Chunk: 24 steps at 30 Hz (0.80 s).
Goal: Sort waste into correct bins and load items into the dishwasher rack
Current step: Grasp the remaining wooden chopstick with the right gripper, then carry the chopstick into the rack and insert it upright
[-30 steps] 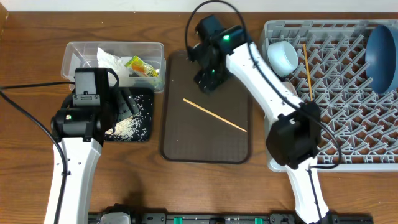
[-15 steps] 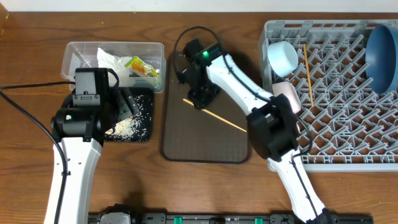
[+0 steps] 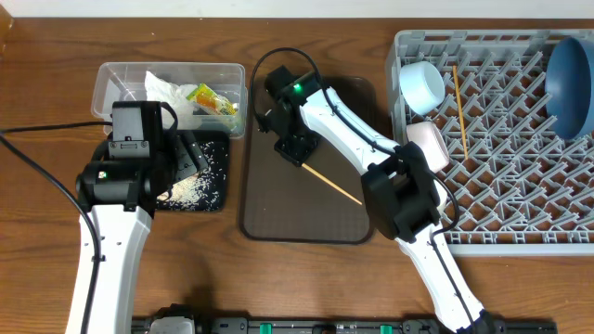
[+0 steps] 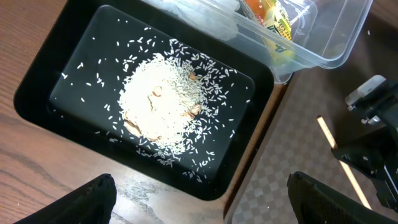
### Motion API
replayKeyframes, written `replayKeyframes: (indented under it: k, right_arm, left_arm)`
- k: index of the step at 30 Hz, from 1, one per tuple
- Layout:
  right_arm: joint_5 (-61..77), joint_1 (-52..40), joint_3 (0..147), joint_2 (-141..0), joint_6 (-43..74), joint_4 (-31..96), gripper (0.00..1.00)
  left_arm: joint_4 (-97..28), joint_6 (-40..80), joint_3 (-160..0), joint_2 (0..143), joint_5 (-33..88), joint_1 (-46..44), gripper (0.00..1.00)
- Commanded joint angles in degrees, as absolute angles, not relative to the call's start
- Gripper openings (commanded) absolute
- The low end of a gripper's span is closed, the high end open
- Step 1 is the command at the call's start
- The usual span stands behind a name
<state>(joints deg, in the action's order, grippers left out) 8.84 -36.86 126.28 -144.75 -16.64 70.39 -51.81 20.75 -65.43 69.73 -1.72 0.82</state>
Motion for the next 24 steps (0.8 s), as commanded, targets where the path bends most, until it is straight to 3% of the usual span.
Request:
replayKeyframes:
  k: [1,13,24]
  right_arm:
    - [4.5,-37.1,124.1,-147.3,-15.0,69.1,0.01]
    - [5.8,-31.9,131.6,-135.7,-13.3,73.0,0.01]
    - [5.3,-11.8,131.7,-124.7,-1.1,73.6,0.01]
  left_arm:
    - [-51.8,20.4,-66.7,69.9,-2.2,1.1,0.91]
    - [-51.8,20.4,-66.7,69.9,-2.2,1.1,0.91]
    - [-51.8,20.4,-66.7,69.9,-2.2,1.1,0.91]
